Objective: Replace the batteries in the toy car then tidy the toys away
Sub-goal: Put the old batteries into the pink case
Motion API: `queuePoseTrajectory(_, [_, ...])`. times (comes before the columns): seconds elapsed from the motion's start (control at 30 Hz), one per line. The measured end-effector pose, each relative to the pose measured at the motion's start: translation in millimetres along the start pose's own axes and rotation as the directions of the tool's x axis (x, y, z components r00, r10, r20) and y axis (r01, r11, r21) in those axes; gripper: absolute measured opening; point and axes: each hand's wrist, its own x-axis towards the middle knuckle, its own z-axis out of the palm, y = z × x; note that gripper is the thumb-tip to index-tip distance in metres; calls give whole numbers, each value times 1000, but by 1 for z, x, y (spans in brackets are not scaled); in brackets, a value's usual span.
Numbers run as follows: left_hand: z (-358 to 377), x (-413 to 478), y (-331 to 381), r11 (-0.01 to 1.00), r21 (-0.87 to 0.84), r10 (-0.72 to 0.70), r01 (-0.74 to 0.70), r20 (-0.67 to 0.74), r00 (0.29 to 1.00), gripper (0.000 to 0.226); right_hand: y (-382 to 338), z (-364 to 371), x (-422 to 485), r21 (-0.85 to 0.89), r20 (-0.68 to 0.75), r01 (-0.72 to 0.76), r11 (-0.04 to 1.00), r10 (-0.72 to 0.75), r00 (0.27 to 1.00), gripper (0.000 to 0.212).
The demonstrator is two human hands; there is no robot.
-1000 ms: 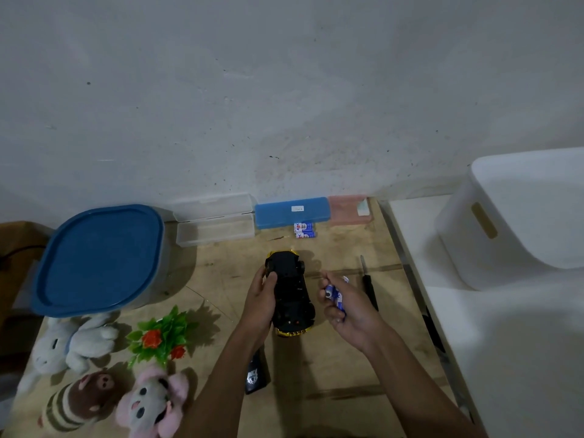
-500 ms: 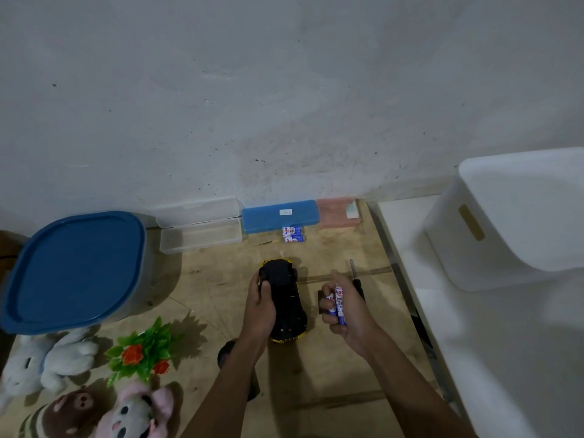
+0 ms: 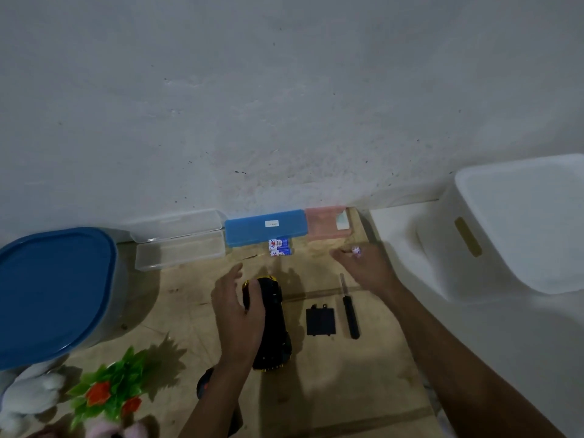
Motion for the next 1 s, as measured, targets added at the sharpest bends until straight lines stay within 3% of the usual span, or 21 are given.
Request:
queuePoseTrajectory(0.03, [5,6,9,998,5,69,-69,18,997,28,2,-5,15,-108,-31,46,993,-50,998,14])
queuePoseTrajectory(0.07, [13,14,18,995,-4,104,-104,73,992,21,3,-9,30,-241,-50,78,967,-93,994,23])
queuePoseTrajectory(0.13, [37,33,28,997,13,68,-74,245,967,13,6,-13,55,-471,-47,119,874,-160,986,41])
queuePoseTrajectory(0.23, [78,60,34,985,173,-57,-22,441,896,22,5,-9,84,-782,33,213,585,-303,952,46])
queuePoseTrajectory(0.3, [100,71,36,981,195,-78,-21,485,871,26,0,-4,96,-870,100,252,423,-348,932,45])
queuePoseTrajectory(0.43, [137,83,31,981,184,-136,61,430,892,20,-7,-3,108,-908,218,328,261,-373,902,49])
queuePoseTrajectory(0.57, [155,86,15,977,174,-175,120,343,923,18,-10,-5,109,-902,300,394,177,-401,865,50])
queuePoseTrajectory(0.8, [159,84,6,987,103,-152,124,342,927,22,-21,0,116,-871,440,484,82,-307,844,29])
queuePoseTrajectory(1.0, [157,85,8,986,116,-151,118,340,928,22,-49,-16,117,-852,474,515,91,-285,833,16])
